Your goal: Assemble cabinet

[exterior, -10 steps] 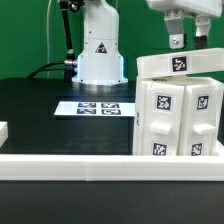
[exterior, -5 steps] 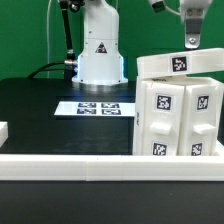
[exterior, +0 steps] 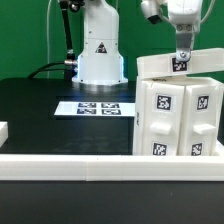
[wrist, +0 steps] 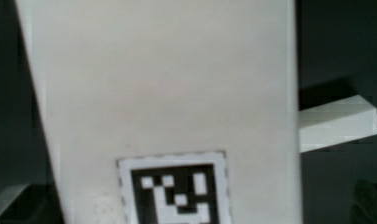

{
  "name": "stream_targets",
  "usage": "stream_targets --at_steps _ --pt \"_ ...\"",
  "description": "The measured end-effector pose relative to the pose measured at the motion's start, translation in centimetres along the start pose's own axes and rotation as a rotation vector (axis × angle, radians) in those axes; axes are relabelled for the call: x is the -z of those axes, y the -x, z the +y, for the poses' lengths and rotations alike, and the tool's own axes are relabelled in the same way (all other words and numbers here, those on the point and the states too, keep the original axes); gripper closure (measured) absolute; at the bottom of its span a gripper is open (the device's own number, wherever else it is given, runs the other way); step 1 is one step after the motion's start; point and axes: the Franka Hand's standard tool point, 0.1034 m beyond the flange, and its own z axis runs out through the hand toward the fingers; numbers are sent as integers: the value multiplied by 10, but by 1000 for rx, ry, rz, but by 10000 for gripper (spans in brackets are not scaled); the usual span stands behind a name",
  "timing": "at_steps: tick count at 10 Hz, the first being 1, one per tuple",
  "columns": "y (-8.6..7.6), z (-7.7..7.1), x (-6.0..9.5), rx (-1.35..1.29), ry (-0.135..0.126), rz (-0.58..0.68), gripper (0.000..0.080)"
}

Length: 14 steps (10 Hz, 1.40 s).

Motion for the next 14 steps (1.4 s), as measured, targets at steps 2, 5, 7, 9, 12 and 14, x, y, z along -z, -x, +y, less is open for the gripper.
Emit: stream_targets --at_steps 2,5,7,9,12,14 --pt "0 1 1 -14 1 0 2" --pt "-1 4 3 -17 4 2 242" --pt "-1 4 3 -62 4 2 239" --pt "-1 4 3 -142 4 3 239" --pt "-1 4 3 -464 3 4 239" --pt "0 4 2 -615 3 4 239"
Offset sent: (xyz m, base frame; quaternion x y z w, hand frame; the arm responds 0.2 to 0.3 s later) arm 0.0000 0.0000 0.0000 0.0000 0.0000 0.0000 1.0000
